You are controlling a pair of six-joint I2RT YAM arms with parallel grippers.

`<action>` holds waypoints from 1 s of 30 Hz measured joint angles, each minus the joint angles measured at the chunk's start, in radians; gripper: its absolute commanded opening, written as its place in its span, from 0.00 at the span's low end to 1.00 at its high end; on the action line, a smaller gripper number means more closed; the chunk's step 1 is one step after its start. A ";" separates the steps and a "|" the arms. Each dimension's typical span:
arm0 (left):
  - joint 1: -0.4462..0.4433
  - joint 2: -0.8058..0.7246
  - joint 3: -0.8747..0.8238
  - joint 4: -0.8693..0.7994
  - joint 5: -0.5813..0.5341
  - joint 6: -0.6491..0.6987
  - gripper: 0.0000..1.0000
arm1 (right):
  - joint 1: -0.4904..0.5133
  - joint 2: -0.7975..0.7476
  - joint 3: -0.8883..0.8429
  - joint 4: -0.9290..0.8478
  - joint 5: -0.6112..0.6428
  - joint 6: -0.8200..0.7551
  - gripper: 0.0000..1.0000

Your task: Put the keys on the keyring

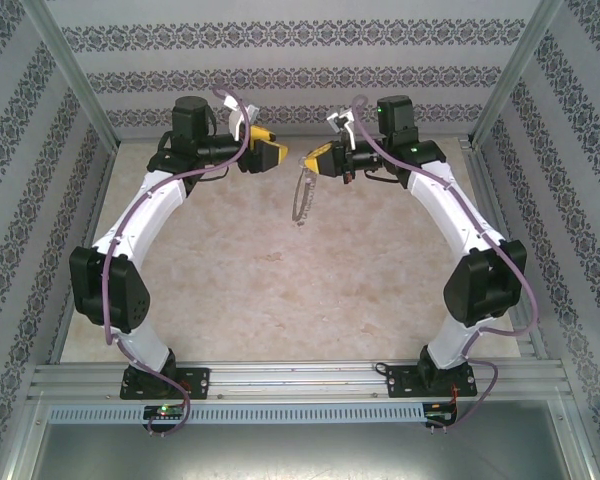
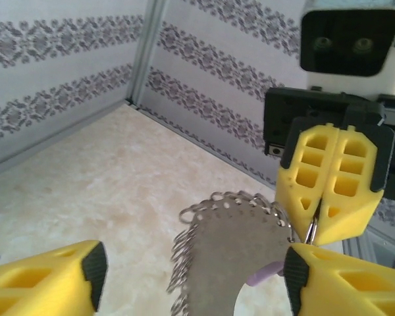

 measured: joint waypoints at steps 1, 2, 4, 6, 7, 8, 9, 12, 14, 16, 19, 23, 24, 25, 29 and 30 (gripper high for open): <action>0.001 0.000 0.000 -0.017 0.017 0.002 0.64 | 0.003 0.002 0.002 -0.018 0.001 -0.013 0.00; 0.001 0.000 0.000 -0.026 0.028 0.002 0.63 | 0.006 0.004 0.003 -0.031 0.002 -0.023 0.00; 0.002 0.000 0.000 -0.040 0.052 0.005 0.61 | 0.011 0.006 0.005 -0.051 0.002 -0.034 0.00; 0.002 0.000 -0.003 -0.047 0.070 0.005 0.56 | 0.013 0.007 0.007 -0.060 0.002 -0.042 0.00; 0.002 0.000 -0.006 -0.048 0.077 0.005 0.52 | 0.013 0.007 0.007 -0.061 0.002 -0.046 0.00; 0.002 0.000 -0.008 -0.050 0.085 0.005 0.48 | 0.013 0.007 0.008 -0.062 0.002 -0.048 0.00; 0.002 0.000 -0.012 -0.051 0.093 0.004 0.45 | 0.013 0.008 0.008 -0.062 0.002 -0.049 0.00; -0.003 0.000 -0.023 -0.061 0.106 0.005 0.44 | 0.018 0.011 0.012 -0.062 0.002 -0.050 0.00; -0.006 0.000 -0.026 -0.065 0.111 0.005 0.44 | 0.020 0.017 0.018 -0.063 0.002 -0.050 0.00; -0.011 0.000 -0.027 -0.066 0.119 0.005 0.43 | 0.025 0.026 0.026 -0.063 0.002 -0.050 0.00; -0.021 0.000 -0.028 -0.066 0.130 0.001 0.43 | 0.031 0.033 0.027 -0.063 0.002 -0.049 0.00; -0.032 0.000 -0.034 -0.066 0.150 -0.011 0.41 | 0.037 0.042 0.029 -0.064 0.002 -0.049 0.00; -0.032 0.000 -0.034 -0.065 0.155 -0.015 0.40 | 0.037 0.043 0.029 -0.064 0.002 -0.049 0.00; -0.032 0.000 -0.034 -0.065 0.160 -0.018 0.40 | 0.039 0.044 0.029 -0.064 0.002 -0.049 0.00; -0.032 0.000 -0.035 -0.060 0.180 -0.035 0.39 | 0.039 0.046 0.035 -0.063 0.002 -0.049 0.00; -0.034 0.000 -0.036 -0.056 0.183 -0.041 0.38 | 0.039 0.046 0.037 -0.063 0.002 -0.049 0.00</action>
